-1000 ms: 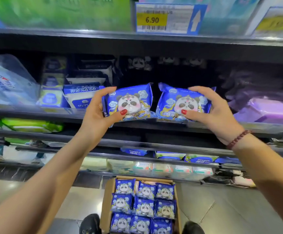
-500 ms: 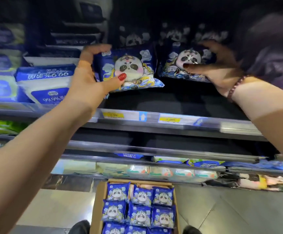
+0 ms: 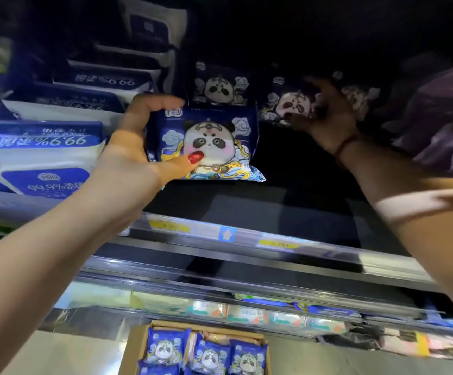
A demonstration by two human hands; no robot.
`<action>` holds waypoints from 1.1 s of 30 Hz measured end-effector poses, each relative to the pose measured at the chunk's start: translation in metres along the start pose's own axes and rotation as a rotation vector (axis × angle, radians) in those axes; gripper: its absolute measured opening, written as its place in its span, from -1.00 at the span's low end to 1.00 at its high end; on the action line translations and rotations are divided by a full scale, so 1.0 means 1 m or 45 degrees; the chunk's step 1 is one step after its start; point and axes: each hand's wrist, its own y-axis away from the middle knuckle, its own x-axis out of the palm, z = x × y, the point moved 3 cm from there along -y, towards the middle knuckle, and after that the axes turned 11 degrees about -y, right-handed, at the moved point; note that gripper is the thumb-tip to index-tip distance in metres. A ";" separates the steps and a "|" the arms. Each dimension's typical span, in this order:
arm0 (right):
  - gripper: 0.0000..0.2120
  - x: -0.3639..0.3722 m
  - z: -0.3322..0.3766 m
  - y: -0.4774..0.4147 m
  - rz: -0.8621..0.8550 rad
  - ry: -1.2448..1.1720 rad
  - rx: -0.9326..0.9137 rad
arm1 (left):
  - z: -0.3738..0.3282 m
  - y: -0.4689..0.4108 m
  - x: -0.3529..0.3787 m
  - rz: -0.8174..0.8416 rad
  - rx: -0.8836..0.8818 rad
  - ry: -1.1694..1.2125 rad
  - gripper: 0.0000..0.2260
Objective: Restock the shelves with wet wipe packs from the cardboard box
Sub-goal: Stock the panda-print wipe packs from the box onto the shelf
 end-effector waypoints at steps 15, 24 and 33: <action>-0.27 0.006 -0.014 -0.022 0.095 0.310 0.079 | -0.008 0.003 0.000 0.032 0.011 0.024 -0.46; -0.38 -0.001 0.071 0.074 0.369 -0.563 0.175 | -0.024 0.009 0.005 0.048 -0.059 0.075 -0.42; -0.36 -0.002 0.089 0.120 0.534 -0.900 0.550 | -0.059 0.019 0.043 0.249 0.030 0.094 -0.46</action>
